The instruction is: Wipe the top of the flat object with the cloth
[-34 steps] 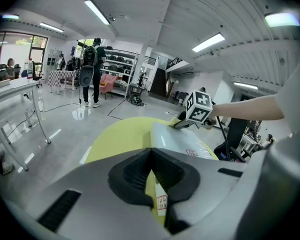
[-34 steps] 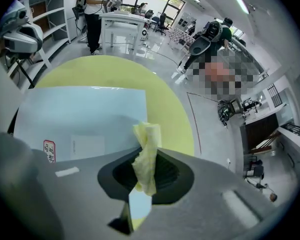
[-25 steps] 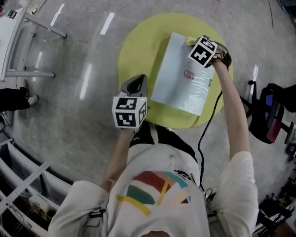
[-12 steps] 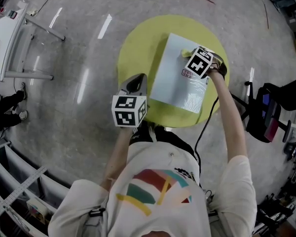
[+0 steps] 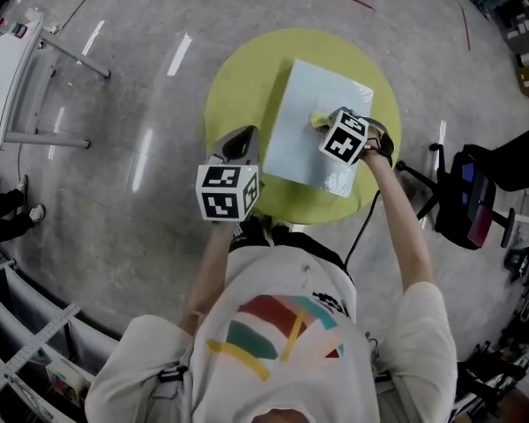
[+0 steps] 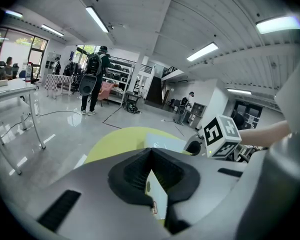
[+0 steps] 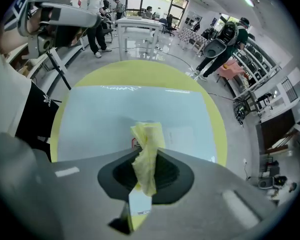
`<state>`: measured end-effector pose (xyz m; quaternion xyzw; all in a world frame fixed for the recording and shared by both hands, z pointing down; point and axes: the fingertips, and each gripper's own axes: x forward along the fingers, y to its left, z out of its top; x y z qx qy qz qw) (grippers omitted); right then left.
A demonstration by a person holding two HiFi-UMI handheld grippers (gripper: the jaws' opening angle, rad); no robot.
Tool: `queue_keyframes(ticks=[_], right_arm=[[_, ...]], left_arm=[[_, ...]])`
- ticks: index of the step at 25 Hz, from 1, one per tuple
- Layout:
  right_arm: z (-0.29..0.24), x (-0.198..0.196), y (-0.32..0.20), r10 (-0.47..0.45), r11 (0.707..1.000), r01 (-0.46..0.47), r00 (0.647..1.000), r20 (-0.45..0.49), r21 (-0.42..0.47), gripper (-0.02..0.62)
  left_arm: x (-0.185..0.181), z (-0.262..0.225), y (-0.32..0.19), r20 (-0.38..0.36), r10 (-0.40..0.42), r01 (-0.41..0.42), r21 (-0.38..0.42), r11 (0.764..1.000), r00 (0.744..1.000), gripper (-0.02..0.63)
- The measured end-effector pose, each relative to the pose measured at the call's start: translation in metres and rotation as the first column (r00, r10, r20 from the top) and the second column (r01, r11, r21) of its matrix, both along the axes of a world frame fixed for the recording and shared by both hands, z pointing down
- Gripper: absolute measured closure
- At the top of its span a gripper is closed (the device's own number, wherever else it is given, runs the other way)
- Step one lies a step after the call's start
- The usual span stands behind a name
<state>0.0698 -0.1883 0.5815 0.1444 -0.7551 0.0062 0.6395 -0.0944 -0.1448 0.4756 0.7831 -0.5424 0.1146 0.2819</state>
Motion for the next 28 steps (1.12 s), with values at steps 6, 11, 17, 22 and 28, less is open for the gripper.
queue_keyframes(ticks=[6,11,17,22,28], right_arm=[[0.001,-0.004,0.028,0.002,1.000,-0.002,1.000,0.011,-0.020,0.568],[0.000,-0.007,0.051,0.012,0.998,-0.011,0.999,0.033,-0.055,0.568],[0.001,-0.015,0.083,-0.006,0.995,0.010,0.999,0.045,-0.097,0.568],[0.000,-0.020,0.103,-0.015,0.993,0.021,0.999,0.051,-0.118,0.568],[-0.001,-0.024,0.129,-0.028,0.987,0.036,0.998,0.053,-0.157,0.568]], left_arm=[[0.004,-0.007,-0.005,-0.008,0.008,-0.008,0.020,1.000,1.000,0.592],[0.006,-0.011,-0.010,-0.012,0.014,-0.014,0.032,0.999,1.000,0.592],[0.005,-0.014,-0.014,-0.011,0.022,-0.022,0.040,0.999,1.000,0.592],[0.005,-0.015,-0.016,-0.010,0.027,-0.027,0.041,0.999,1.000,0.592],[0.008,-0.015,-0.017,-0.008,0.030,-0.030,0.042,0.999,1.000,0.592]])
